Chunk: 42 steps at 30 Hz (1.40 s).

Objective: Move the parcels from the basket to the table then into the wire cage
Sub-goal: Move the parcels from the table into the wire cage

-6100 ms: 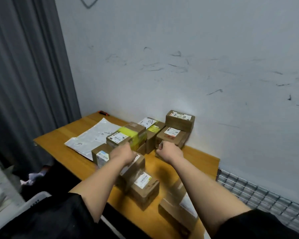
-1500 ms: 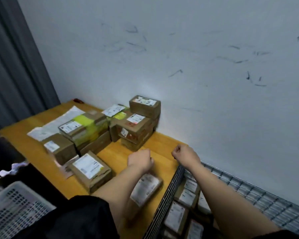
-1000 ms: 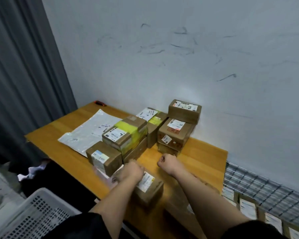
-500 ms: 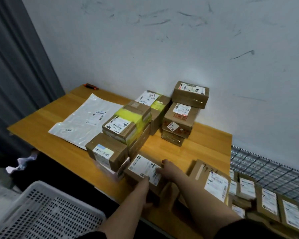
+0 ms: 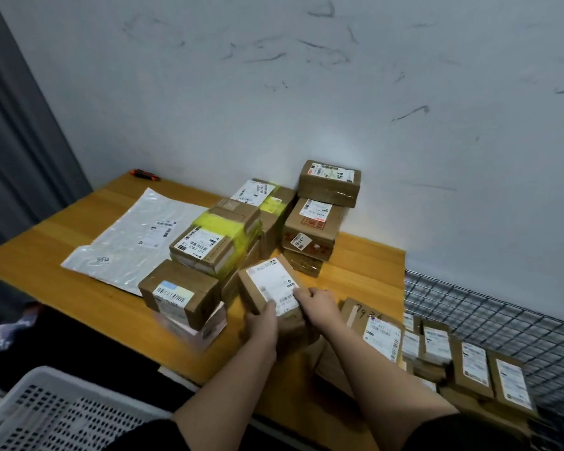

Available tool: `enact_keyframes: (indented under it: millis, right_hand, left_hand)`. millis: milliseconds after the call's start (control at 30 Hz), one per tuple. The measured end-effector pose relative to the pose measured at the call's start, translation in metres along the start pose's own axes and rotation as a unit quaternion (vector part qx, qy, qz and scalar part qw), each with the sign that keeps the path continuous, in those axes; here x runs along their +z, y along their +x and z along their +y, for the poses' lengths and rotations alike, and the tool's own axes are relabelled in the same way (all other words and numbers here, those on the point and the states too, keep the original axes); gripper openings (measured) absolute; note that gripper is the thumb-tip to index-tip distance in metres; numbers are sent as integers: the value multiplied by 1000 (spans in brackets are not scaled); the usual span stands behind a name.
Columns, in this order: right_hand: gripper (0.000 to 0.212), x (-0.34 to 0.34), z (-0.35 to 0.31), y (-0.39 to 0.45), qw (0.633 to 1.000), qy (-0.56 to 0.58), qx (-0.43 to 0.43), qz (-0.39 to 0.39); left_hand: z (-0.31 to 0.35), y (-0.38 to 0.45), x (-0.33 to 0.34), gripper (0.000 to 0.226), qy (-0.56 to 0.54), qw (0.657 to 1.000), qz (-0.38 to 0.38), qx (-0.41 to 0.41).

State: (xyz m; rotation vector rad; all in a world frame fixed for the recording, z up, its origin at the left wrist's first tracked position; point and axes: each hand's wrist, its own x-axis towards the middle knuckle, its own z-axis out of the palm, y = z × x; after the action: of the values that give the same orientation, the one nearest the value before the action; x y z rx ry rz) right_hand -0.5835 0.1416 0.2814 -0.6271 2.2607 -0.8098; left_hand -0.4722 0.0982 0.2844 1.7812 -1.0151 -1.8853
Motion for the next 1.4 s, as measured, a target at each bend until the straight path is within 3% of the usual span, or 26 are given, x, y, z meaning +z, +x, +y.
enact_keyframes:
  millis: [133,233,400,500,633,800,933,1267,1400]
  right_hand:
    - [74,-42,-9,-7,991,115,-16,65]
    - [43,-83,-18,-21,977,182,-21,105]
    - [39,-156,6,-40,958,226,-17,175]
    - [47,-196,34,-59,952,229,3,204]
    - [33,-238,80,-82,944,260,18,202]
    - [63,-278,154,-94,934,291,66,194]
    - [71,-304,220,-100,934,311,96,150]
    - [79,-328,366,-84,918,369,141,26]
    - [116,-324,397,-75,913,379,151,7]
  left_hand:
    - [34,-33,24,63,29,993,-18,116]
    - [53,-53,50,61,41,980,-58,187]
    - [59,-74,108,64,85,951,-164,246]
    - [49,-95,144,66,117,936,-228,243]
    - [23,-128,187,60,124,920,-298,224]
    - [-22,-159,238,60,148,908,-343,192]
    - [-69,-172,278,66,171,902,-370,141]
    - [-169,-202,341,49,219,915,-335,58]
    - [-186,-199,352,42,249,910,-331,29]
